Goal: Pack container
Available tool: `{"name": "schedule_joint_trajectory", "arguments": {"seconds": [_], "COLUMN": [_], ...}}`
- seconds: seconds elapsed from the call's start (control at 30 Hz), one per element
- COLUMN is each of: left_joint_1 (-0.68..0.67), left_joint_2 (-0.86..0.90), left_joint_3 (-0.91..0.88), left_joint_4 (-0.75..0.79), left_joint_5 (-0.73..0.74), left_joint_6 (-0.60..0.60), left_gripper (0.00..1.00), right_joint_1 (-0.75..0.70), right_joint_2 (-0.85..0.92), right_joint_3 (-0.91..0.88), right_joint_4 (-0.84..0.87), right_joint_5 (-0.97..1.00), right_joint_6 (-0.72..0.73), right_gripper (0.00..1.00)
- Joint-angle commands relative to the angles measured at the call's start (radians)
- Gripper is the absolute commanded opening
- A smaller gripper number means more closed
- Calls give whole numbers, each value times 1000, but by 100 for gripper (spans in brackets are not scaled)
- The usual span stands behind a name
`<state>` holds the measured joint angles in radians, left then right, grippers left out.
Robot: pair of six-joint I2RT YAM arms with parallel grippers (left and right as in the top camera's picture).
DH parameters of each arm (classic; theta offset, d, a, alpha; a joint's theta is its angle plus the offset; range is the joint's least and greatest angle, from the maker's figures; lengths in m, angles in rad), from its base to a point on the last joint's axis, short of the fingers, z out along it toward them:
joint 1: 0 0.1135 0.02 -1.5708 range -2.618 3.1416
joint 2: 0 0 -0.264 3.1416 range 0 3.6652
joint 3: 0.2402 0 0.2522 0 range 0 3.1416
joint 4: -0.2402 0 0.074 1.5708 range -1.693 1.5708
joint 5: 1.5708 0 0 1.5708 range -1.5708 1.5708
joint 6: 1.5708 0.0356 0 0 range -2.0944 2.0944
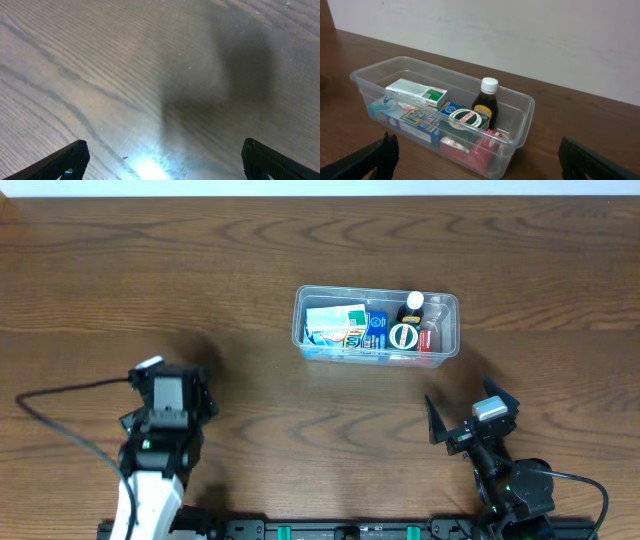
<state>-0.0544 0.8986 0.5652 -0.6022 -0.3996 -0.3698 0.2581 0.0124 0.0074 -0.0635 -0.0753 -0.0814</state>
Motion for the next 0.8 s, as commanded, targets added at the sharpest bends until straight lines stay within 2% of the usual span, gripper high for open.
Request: {"name": "schedule_joint_trajectory", "arguments": {"seconds": [0.0, 0.07, 0.27, 0.43, 0.77], "left_joint_1": [-1, -1, -1, 4, 10], "left_joint_2": [-73, -113, -262, -420, -639], "left_joint_3": [-38, -70, -262, -409, -533], "left_joint_4": [17, 63, 377, 557, 588], "left_joint_5": [-15, -13, 72, 131, 199], "left_joint_6": [10, 10, 9, 10, 95], "left_gripper": [98, 98, 98, 98, 98], "right_joint_1": [-11, -11, -11, -11, -11], "right_joint_2": [-6, -6, -6, -6, -6], "right_joint_3": [-2, -2, -2, -2, -2], "right_joint_4": [-3, -3, -4, -3, -4], "right_joint_5": [-7, -7, -7, -7, -7], "right_joint_6": [-13, -13, -13, -13, -13], "right_gripper": [99, 99, 99, 99, 99]}}
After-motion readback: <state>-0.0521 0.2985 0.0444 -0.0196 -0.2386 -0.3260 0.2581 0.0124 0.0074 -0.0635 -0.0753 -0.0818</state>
